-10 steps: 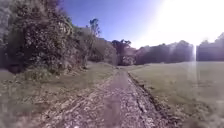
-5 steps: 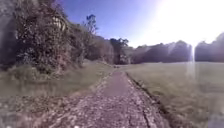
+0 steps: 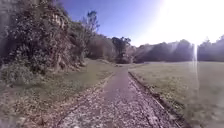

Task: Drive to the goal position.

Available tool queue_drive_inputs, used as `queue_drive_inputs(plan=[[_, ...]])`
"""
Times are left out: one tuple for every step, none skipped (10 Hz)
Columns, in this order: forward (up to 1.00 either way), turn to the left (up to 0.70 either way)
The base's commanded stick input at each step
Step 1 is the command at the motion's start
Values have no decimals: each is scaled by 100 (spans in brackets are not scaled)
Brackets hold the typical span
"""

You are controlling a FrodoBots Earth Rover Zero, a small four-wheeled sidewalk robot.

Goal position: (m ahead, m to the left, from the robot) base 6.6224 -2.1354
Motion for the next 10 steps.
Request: queue_drive_inputs(plan=[[100, 0], [100, 0], [100, 0], [100, 0], [100, -36], [100, -39], [100, -24], [100, -10], [100, 0], [100, 0]])
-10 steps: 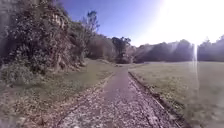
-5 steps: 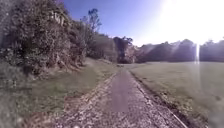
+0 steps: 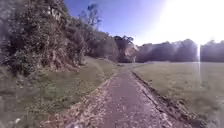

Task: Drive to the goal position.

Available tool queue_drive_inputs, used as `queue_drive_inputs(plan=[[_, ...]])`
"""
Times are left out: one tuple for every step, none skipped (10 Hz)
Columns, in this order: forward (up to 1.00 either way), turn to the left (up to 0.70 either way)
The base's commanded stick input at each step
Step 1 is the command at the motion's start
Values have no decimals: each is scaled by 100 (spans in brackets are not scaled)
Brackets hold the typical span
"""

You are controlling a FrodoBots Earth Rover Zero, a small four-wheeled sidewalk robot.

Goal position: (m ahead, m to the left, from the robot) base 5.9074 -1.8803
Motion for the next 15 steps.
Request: queue_drive_inputs(plan=[[100, 0], [100, 0], [100, 0], [100, 0], [100, 0], [100, -4], [100, -7], [100, -40], [100, -40], [100, 0], [100, 0], [100, 0], [100, 0], [100, 0], [100, 0]])
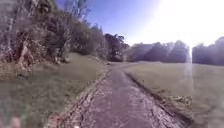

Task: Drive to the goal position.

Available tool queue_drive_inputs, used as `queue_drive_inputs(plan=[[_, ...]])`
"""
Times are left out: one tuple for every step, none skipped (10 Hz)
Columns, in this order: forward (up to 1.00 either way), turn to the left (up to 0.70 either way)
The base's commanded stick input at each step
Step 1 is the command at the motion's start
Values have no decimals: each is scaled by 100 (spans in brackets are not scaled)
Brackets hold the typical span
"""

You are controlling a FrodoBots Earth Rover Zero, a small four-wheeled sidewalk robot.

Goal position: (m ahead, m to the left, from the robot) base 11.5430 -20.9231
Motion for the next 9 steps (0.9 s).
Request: queue_drive_inputs(plan=[[100, 0], [100, 0], [100, 0], [100, 0], [100, 0], [100, 0], [100, 0], [100, -3], [100, -17]])
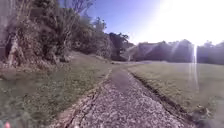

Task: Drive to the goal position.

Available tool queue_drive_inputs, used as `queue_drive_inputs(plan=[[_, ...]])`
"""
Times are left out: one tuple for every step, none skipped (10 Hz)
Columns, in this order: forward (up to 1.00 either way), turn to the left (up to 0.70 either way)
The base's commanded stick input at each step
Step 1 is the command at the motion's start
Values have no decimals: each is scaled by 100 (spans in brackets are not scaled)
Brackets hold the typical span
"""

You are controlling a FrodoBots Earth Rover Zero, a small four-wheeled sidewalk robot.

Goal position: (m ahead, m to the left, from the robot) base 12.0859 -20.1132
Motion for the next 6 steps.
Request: queue_drive_inputs(plan=[[100, -40], [100, -40], [100, 0], [100, 0], [100, 0], [100, 0]])
